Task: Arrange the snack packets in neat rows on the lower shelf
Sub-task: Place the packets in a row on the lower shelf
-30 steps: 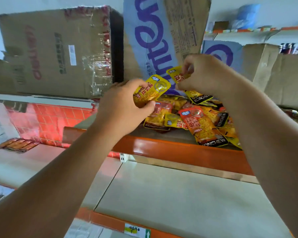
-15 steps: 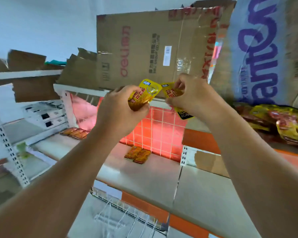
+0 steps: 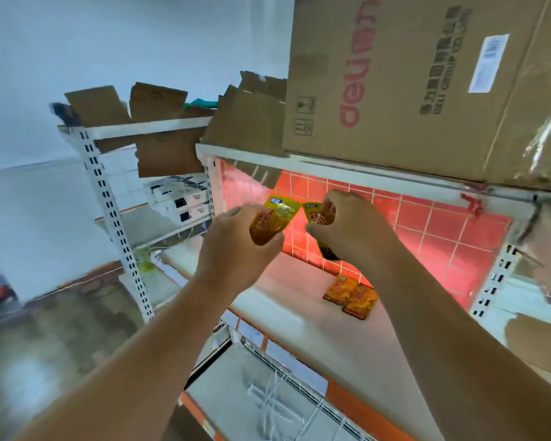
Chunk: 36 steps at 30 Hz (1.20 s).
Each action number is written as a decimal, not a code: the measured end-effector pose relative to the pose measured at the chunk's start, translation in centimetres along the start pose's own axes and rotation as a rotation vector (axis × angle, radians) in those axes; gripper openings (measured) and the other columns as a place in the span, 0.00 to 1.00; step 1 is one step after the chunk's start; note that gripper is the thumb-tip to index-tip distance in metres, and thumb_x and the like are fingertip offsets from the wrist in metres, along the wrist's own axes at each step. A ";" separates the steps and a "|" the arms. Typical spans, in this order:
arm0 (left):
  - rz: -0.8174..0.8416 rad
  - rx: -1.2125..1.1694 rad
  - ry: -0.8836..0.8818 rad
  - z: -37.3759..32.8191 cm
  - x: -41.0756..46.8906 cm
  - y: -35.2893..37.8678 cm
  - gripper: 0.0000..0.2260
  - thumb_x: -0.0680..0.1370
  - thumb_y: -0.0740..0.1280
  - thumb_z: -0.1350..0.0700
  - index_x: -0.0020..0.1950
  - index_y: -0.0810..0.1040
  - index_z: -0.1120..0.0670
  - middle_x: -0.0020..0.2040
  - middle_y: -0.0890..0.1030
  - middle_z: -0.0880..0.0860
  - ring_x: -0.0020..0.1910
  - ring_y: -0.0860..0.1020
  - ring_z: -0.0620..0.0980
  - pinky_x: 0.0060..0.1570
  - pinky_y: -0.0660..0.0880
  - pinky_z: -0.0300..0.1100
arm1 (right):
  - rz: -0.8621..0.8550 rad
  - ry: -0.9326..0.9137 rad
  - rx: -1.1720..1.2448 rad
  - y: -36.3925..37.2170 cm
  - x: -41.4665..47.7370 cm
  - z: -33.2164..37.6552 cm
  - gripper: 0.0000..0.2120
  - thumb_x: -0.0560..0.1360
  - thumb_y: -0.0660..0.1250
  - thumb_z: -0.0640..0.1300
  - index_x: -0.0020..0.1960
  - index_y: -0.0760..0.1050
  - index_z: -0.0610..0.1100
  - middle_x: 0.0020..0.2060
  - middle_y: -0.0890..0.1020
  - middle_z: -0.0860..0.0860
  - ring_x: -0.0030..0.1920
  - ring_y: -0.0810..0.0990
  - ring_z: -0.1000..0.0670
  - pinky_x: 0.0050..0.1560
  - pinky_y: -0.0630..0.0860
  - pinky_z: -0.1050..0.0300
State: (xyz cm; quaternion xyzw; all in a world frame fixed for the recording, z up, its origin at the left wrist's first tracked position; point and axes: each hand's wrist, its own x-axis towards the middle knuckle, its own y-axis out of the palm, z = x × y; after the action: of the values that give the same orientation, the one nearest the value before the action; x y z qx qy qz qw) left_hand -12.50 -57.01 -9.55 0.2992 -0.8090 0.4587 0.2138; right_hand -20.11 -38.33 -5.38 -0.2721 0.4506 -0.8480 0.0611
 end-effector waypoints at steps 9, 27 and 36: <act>0.107 0.007 -0.054 4.1 3.0 7.6 0.23 0.72 0.70 0.40 0.65 0.79 0.46 0.57 0.79 0.44 0.53 0.76 0.48 0.52 0.73 0.41 | 0.037 0.077 0.094 7.9 3.4 -8.1 0.12 0.73 0.71 0.56 0.47 0.72 0.52 0.45 0.74 0.52 0.42 0.75 0.50 0.41 0.73 0.53; 0.630 -0.122 0.193 5.9 1.0 28.6 0.26 0.76 0.63 0.31 0.69 0.75 0.43 0.60 0.80 0.40 0.55 0.78 0.42 0.55 0.78 0.40 | -0.012 0.621 -0.168 16.7 -2.1 -24.4 0.13 0.72 0.70 0.57 0.52 0.75 0.52 0.45 0.77 0.52 0.42 0.78 0.48 0.38 0.73 0.55; 0.748 -0.117 0.512 2.4 -0.5 36.1 0.16 0.69 0.70 0.41 0.53 0.79 0.47 0.47 0.81 0.47 0.43 0.81 0.53 0.39 0.78 0.45 | -0.144 0.833 -0.208 17.2 -6.8 -27.9 0.12 0.67 0.67 0.58 0.41 0.73 0.49 0.39 0.76 0.50 0.38 0.75 0.45 0.34 0.66 0.55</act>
State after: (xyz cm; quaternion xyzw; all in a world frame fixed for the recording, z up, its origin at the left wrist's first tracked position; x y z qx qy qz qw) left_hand -36.80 -44.52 -33.19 -0.1493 -0.8071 0.5169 0.2432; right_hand -31.27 -25.63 -34.31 0.0576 0.4998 -0.8375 -0.2131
